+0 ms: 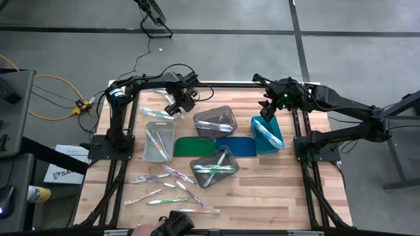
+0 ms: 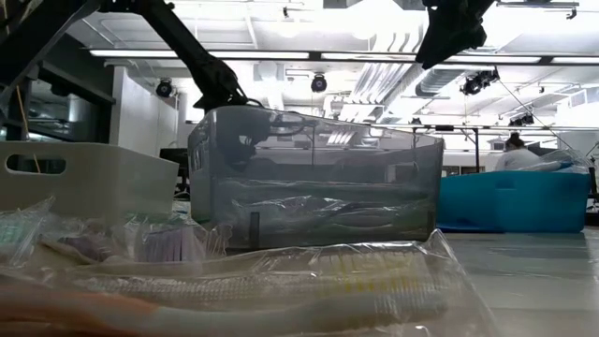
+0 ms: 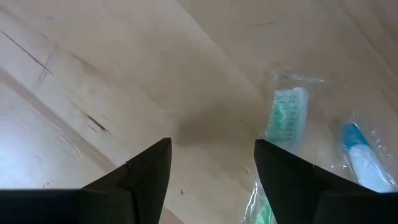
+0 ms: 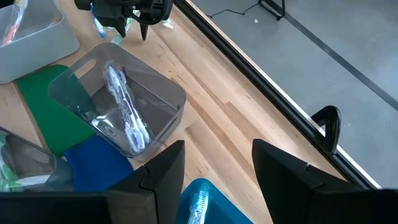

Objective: Pick & Place Toothbrushes
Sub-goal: Put the green toothbrush into the bottom black bin

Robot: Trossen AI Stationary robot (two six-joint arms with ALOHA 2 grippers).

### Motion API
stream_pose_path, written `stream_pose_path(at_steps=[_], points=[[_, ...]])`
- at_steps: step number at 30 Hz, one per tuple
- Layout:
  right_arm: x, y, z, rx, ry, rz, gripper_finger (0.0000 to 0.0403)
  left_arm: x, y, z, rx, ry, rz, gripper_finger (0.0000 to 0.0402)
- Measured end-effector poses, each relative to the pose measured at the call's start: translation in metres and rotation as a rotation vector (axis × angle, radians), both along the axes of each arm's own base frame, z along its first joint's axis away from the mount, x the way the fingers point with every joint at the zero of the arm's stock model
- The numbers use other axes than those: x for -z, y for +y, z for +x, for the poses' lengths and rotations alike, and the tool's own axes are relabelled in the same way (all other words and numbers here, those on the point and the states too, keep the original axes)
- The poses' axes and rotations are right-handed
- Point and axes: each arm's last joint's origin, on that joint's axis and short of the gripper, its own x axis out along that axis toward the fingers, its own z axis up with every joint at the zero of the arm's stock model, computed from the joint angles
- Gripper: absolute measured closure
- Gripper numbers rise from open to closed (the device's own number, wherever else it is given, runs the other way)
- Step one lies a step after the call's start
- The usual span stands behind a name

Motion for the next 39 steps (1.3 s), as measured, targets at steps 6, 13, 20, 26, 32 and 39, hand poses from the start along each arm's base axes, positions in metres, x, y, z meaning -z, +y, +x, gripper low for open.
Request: stream_pose_path(at_steps=[6,13,20,26,32,39], points=[[0.000,0.000,0.000,-0.013,0.007,-0.008,0.0222,-0.016,0.000,0.000,-0.007,-0.012,0.009,0.0176],[0.000,0.000,0.000,-0.019,0.011,-0.011,0.0222,-0.033,-0.009,-0.009,0.086,0.043,-0.081,0.0176],[0.000,0.000,0.000,-0.019,0.011,-0.011,0.0222,-0.013,-0.021,-0.007,0.139,0.049,-0.085,0.0176],[0.000,0.000,0.000,-0.019,0.011,-0.012,0.0222,0.006,-0.028,-0.004,0.182,0.081,0.033,0.0176],[0.000,0.000,0.000,-0.020,0.011,-0.012,0.0222,0.008,-0.027,-0.003,0.180,0.073,0.065,0.0181],[0.000,0.000,0.000,-0.020,0.010,-0.011,0.0222,0.008,-0.026,-0.003,0.176,0.064,0.066,0.0268]])
